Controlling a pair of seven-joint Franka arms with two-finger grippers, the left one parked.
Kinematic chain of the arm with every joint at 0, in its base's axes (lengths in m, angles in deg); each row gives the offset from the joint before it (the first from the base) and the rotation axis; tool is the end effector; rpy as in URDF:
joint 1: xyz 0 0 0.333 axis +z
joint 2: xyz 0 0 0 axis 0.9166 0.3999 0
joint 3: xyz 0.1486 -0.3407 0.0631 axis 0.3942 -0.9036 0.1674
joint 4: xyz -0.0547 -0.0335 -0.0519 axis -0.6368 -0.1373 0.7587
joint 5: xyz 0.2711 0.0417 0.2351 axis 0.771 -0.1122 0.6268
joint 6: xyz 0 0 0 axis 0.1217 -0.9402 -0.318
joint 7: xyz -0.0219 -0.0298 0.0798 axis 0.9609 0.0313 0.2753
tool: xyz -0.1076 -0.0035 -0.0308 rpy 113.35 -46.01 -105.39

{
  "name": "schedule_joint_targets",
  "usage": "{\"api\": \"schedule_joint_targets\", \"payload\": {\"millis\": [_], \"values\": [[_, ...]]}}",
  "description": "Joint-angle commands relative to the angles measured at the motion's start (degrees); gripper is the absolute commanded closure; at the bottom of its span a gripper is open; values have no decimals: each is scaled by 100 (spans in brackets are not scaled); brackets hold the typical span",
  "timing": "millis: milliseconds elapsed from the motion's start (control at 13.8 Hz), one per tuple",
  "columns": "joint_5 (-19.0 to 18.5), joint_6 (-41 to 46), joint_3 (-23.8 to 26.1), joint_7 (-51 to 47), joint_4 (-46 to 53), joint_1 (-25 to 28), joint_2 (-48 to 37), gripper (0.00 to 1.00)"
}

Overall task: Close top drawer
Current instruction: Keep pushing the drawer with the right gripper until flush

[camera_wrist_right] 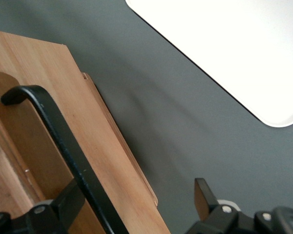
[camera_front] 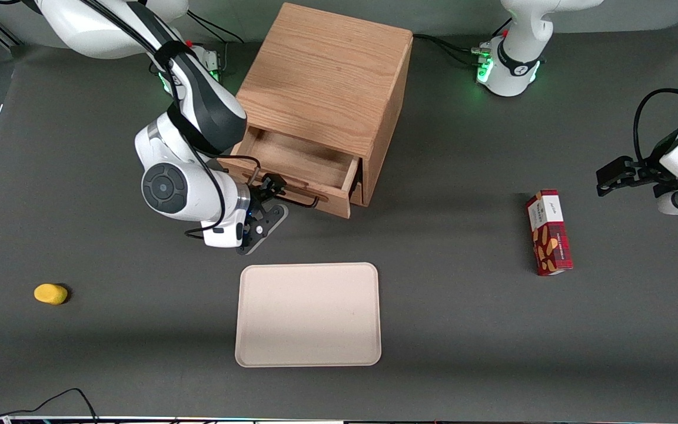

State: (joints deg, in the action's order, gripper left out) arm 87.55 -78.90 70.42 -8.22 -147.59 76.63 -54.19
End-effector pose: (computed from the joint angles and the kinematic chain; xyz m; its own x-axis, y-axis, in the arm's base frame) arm 0.5809 0.3075 0.4553 0.7465 0.6580 -0.0990 0.6029 -0.7319 -0.3176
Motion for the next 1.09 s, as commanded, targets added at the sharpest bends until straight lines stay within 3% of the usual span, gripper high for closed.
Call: {"api": "schedule_joint_targets", "payload": {"millis": [0, 1014], "values": [[-22, 57, 178, -47, -234, -97, -191, 0], [-31, -22, 670, -733, -585, -150, -376, 0]]}}
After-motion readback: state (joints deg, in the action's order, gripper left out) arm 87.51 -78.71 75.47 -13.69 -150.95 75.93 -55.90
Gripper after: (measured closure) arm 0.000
